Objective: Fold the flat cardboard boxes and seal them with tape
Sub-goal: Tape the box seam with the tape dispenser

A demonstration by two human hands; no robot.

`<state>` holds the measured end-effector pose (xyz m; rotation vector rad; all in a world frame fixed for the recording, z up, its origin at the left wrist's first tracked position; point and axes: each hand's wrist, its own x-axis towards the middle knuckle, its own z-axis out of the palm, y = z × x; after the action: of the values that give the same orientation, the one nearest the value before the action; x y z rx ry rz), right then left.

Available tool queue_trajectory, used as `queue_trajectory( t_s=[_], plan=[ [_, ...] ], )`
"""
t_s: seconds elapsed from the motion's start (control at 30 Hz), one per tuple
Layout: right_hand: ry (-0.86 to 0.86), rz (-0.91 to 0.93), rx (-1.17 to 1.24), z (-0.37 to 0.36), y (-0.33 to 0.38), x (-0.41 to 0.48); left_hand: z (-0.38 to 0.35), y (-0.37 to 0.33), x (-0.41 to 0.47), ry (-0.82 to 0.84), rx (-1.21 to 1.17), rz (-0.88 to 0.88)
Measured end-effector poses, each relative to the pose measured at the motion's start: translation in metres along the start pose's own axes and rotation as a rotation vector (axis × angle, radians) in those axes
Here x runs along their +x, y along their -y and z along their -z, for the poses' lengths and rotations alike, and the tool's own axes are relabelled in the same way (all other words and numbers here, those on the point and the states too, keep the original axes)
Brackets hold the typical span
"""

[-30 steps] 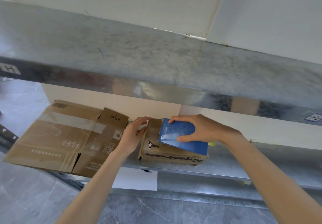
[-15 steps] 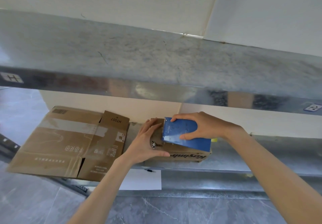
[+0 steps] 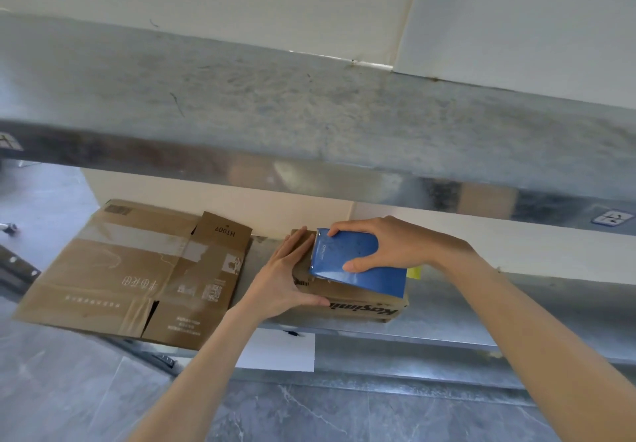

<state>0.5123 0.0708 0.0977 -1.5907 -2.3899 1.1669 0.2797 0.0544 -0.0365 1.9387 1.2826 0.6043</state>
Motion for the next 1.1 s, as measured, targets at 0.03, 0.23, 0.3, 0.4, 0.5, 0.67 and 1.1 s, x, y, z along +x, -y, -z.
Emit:
queue_trajectory(
  t_s=[0.03, 0.23, 0.3, 0.4, 0.5, 0.67, 1.1],
  plan=[
    [0.007, 0.014, 0.006, 0.002, -0.002, -0.001, 0.0, -0.001, 0.0, 0.002, 0.002, 0.004],
    [0.026, 0.073, 0.007, 0.011, -0.018, -0.005, 0.003, -0.006, -0.002, 0.011, 0.06, 0.008],
    [0.035, 0.082, -0.005, 0.014, -0.024, -0.01, 0.004, -0.007, -0.002, 0.018, 0.092, 0.009],
    [0.046, 0.082, 0.015, 0.019, -0.033, -0.017, 0.006, -0.009, 0.0, 0.044, 0.141, 0.02],
    [0.053, 0.074, 0.027, 0.024, -0.04, -0.024, 0.007, -0.009, 0.0, 0.061, 0.148, 0.022],
    [0.056, 0.055, 0.057, 0.033, -0.064, -0.042, 0.007, -0.01, -0.001, 0.091, 0.154, 0.029],
    [0.033, 0.054, 0.062, 0.029, -0.092, -0.055, 0.009, -0.011, 0.013, 0.189, 0.332, 0.036]
  ],
)
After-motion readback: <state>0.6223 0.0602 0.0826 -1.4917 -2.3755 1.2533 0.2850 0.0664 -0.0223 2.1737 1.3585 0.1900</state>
